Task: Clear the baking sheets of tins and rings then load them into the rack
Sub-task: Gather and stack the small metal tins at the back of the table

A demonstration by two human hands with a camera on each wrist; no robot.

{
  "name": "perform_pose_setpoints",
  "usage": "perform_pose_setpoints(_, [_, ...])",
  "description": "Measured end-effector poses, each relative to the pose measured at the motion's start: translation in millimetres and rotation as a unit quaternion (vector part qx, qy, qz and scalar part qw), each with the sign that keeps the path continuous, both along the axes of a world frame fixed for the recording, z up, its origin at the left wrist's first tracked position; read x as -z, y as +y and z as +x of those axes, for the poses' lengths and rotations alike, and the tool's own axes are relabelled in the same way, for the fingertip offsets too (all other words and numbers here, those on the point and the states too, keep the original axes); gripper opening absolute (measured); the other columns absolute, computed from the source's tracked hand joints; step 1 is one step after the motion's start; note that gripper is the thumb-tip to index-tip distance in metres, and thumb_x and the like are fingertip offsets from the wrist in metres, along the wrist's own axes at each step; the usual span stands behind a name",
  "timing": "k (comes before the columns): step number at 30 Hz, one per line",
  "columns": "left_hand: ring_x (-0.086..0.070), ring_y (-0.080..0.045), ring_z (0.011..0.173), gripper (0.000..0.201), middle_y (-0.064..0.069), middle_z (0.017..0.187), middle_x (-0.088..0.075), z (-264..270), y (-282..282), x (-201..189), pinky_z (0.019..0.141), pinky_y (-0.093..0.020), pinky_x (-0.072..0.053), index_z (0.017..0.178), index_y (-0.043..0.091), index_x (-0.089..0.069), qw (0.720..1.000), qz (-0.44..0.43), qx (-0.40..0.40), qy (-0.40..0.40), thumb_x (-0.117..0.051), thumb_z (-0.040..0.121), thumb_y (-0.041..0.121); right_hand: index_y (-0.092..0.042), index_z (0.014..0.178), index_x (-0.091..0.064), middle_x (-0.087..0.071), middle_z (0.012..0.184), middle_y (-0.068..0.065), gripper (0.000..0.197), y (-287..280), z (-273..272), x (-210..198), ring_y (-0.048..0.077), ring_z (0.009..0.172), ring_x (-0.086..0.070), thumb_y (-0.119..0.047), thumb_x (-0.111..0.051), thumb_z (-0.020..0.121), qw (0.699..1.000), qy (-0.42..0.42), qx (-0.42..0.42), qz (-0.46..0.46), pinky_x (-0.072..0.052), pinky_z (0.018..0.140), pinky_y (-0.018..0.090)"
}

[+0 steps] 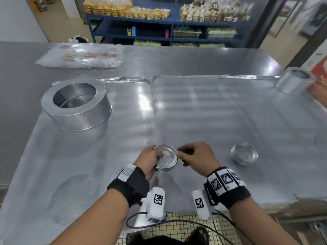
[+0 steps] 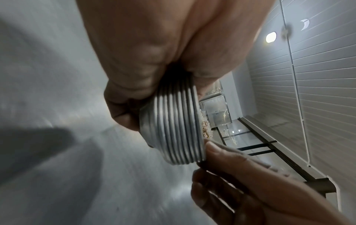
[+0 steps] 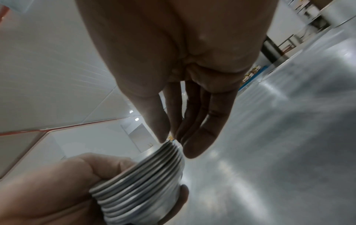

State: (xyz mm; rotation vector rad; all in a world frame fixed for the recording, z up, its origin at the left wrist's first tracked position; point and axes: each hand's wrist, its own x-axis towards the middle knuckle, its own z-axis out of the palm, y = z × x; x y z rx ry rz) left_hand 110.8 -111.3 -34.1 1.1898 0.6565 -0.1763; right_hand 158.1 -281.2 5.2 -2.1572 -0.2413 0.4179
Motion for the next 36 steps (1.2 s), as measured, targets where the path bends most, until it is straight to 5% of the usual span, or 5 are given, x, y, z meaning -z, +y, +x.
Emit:
perform_pose_setpoints(11, [-0.051,-0.025,0.064,0.024,-0.014,0.073,-0.055,32.3,-101.2,2.2,0.063,-0.033,-0.042,0.086,0.0,-0.065,0.999,0.01,-0.037,0.025,-0.046,0.08,-0.014,-0.017,0.1,-0.076,-0.072,0.084,-0.005,0.018,-139.7,39.2,-0.9,0.011,0.082,-0.067,-0.02,-0.076,0.083,0.988,-0.058,0.104,-0.095,-0.048,0.086,0.019])
perform_pose_setpoints(20, [-0.054,-0.025,0.061,0.026,-0.013,0.066,-0.059,54.9,-163.5,4.5,0.064,-0.033,-0.045,0.08,0.001,-0.071,0.998,0.05,-0.012,0.024,-0.054,0.074,-0.017,-0.013,0.114,-0.07,-0.065,0.113,0.012,0.042,-217.3,83.9,28.1,0.029,0.111,-0.059,-0.028,-0.08,0.076,0.977,-0.064,0.101,-0.178,-0.042,0.103,0.04])
perform_pose_setpoints(24, [-0.056,-0.024,0.058,0.023,-0.013,0.065,-0.061,61.9,-181.6,4.0,0.056,-0.026,-0.046,0.081,0.0,-0.072,0.997,0.072,-0.005,0.025,-0.057,0.075,-0.017,-0.014,0.114,-0.069,-0.07,0.108,0.007,0.046,-230.6,95.4,40.3,0.024,0.104,-0.065,-0.032,-0.081,0.073,0.984,-0.018,0.101,-0.149,-0.051,0.095,0.037])
perform_pose_setpoints(28, [-0.058,-0.026,0.061,0.022,-0.016,0.071,-0.063,66.0,-190.9,6.7,0.058,-0.027,-0.048,0.089,-0.003,-0.072,0.995,0.093,-0.013,0.039,-0.06,0.076,-0.016,-0.014,0.08,-0.073,-0.074,0.075,0.002,0.046,-239.9,107.7,64.8,0.026,0.072,-0.074,-0.049,-0.071,0.051,0.991,0.048,0.096,-0.075,-0.061,0.074,0.043])
perform_pose_setpoints(36, [-0.06,-0.027,0.061,0.021,-0.019,0.075,-0.064,74.5,-190.1,2.7,0.063,-0.034,-0.052,0.092,-0.008,-0.073,0.992,0.11,-0.004,0.054,-0.063,0.075,-0.014,-0.004,0.073,-0.07,-0.071,0.075,0.014,0.01,-236.3,108.9,56.2,0.029,0.065,-0.074,0.002,-0.076,0.067,0.978,0.142,0.147,0.044,-0.062,0.059,0.047])
